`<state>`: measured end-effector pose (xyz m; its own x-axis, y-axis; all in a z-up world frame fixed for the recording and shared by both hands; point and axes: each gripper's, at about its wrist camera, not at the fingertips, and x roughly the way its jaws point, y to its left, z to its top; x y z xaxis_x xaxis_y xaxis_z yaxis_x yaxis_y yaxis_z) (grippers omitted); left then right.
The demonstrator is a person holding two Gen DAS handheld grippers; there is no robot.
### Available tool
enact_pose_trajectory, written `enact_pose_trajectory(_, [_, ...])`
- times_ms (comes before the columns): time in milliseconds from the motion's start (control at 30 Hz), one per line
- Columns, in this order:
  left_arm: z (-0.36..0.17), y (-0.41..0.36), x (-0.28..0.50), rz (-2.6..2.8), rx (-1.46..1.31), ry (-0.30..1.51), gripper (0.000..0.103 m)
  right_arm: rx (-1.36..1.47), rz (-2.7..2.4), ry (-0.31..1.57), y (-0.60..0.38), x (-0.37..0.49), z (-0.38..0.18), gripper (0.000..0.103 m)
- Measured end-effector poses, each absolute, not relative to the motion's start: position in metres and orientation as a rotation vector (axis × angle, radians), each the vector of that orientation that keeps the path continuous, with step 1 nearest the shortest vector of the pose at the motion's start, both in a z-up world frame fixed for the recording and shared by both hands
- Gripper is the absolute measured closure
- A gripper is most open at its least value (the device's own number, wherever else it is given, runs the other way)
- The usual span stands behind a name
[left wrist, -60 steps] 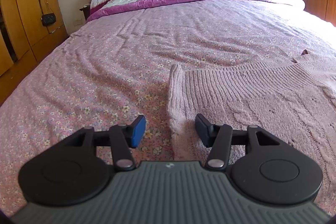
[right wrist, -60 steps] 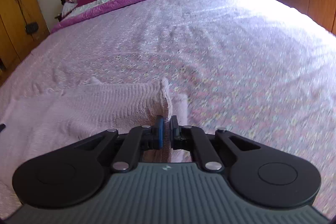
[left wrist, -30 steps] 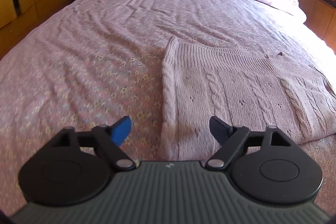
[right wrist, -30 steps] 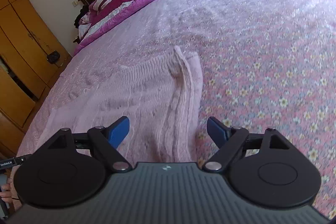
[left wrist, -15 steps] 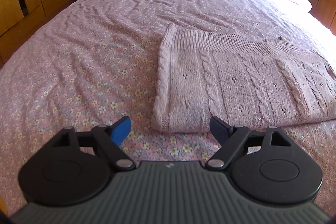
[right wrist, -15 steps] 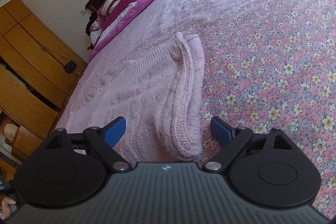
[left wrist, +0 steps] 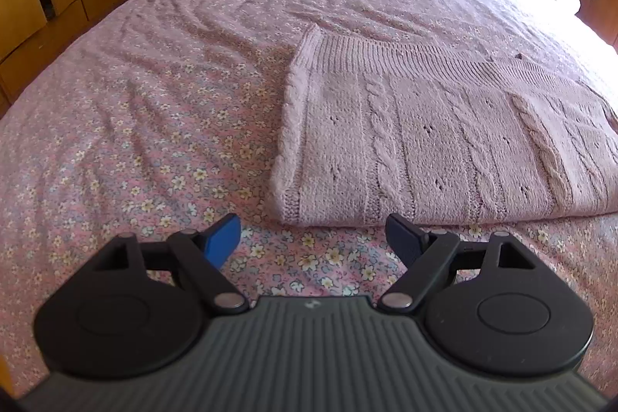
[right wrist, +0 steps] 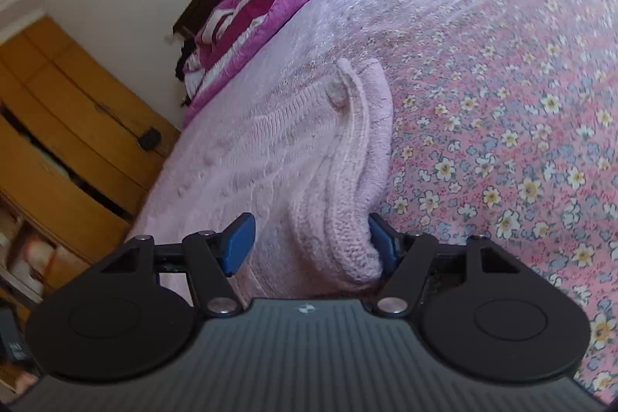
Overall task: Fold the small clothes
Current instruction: 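Open both tools and smooth the folded cardigan edges, then grasp the folded cardigan end with the right tool and lift it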
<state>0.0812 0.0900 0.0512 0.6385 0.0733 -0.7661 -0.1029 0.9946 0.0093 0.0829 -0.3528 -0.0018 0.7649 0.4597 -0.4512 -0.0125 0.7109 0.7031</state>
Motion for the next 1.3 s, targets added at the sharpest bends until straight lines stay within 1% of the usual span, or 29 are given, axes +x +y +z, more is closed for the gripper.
enact_pose_trajectory(133, [0.048,0.088,0.082,0.101,-0.035,0.881,0.02,0.818,0.286,0.649,-0.36,0.089,-0.006,0.031])
enact_pose_trajectory(300, [0.044,0.086,0.083,0.101,-0.028,0.901,0.019,0.778,0.303,0.622,-0.353,0.093,-0.007,0.029])
enact_pose_trajectory(433, [0.043,0.086,0.083,0.102,-0.025,0.903,0.019,0.774,0.311,0.606,-0.351,0.096,-0.011,0.033])
enact_pose_trajectory(533, [0.043,0.085,0.085,0.106,-0.024,0.906,0.019,0.768,0.311,0.612,-0.35,0.096,-0.011,0.033])
enact_pose_trajectory(667, [0.04,0.084,0.085,0.108,-0.013,0.907,0.019,0.706,0.317,0.637,-0.343,0.1,-0.01,0.031])
enact_pose_trajectory(933, [0.038,0.082,0.084,0.106,-0.007,0.914,0.019,0.672,0.334,0.63,-0.336,0.103,-0.011,0.021])
enact_pose_trajectory(1100, [0.037,0.082,0.084,0.107,-0.005,0.918,0.019,0.713,0.311,0.613,-0.337,0.102,-0.01,0.021])
enact_pose_trajectory(1167, [0.037,0.083,0.083,0.112,-0.01,0.916,0.019,0.733,0.286,0.613,-0.339,0.103,-0.01,0.026])
enact_pose_trajectory(1200, [0.038,0.084,0.082,0.111,-0.011,0.915,0.019,0.732,0.263,0.616,-0.34,0.103,-0.009,0.037])
enact_pose_trajectory(1233, [0.038,0.084,0.082,0.111,-0.012,0.914,0.019,0.73,0.239,0.622,-0.341,0.103,-0.01,0.052])
enact_pose_trajectory(1300, [0.039,0.085,0.081,0.111,-0.012,0.912,0.019,0.759,0.218,0.622,-0.345,0.104,-0.013,0.06])
